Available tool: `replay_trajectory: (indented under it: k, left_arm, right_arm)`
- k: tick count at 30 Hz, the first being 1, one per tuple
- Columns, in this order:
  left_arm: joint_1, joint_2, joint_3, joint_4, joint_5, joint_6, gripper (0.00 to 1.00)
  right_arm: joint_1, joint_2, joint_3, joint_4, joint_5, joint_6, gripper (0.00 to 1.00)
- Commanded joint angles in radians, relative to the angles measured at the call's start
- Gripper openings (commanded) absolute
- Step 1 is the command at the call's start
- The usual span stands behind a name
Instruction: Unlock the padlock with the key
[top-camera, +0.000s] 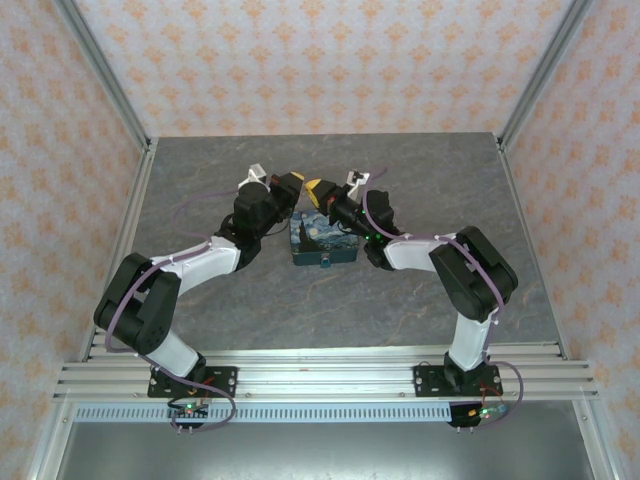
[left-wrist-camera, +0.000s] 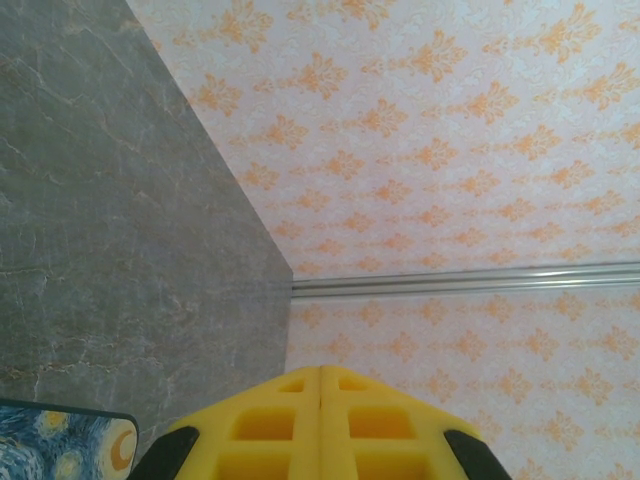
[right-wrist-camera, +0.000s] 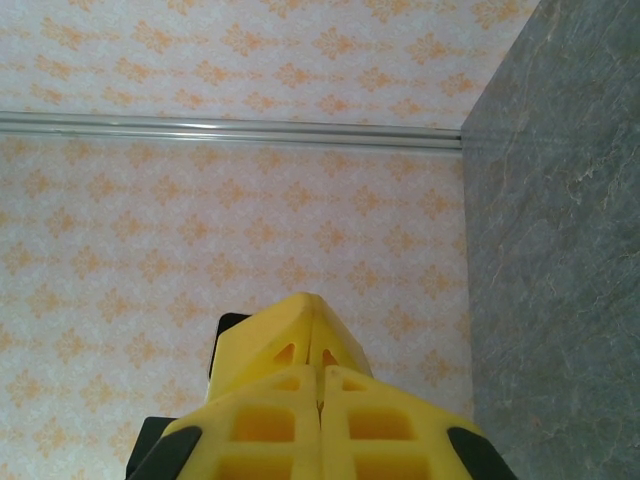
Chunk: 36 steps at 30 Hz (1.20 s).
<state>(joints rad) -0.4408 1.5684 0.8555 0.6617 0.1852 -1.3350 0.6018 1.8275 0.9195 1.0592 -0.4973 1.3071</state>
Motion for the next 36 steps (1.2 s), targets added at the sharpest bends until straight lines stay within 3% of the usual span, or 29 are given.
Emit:
replay_trajectory:
  k: [1,6,12,14,17,25,29,36]
  left_arm:
    - [-0.012,-0.034,0.018,0.006,-0.018,0.021,0.0]
    - [-0.01,-0.055,0.031,-0.046,-0.004,0.052,0.03]
    - [-0.001,-0.138,0.018,-0.162,-0.003,0.121,0.59]
    - [0.001,-0.165,0.019,-0.221,0.008,0.148,0.73]
    - [0.003,-0.208,0.006,-0.295,0.033,0.19,0.84]
    - [-0.007,-0.373,-0.052,-0.58,0.103,0.383,0.95]
    - [-0.055,-0.445,-0.106,-0.727,0.089,0.488,0.96]
    - [-0.211,-0.452,-0.241,-0.728,-0.016,0.54,0.95]
  right_arm:
    - [0.006,-0.01,-0.001,0.012,-0.011,-0.019,0.0]
    - [0.006,-0.036,-0.037,-0.002,-0.015,-0.069,0.0]
    - [-0.005,-0.132,-0.133,-0.094,-0.013,-0.219,0.0]
    - [-0.01,-0.159,-0.166,-0.105,-0.016,-0.247,0.0]
    - [-0.016,-0.199,-0.221,-0.111,-0.037,-0.286,0.0]
    - [-0.016,-0.414,-0.373,-0.304,-0.046,-0.526,0.0]
    - [-0.024,-0.508,-0.442,-0.386,0.001,-0.56,0.0]
    - [-0.054,-0.536,-0.503,-0.377,-0.003,-0.53,0.0]
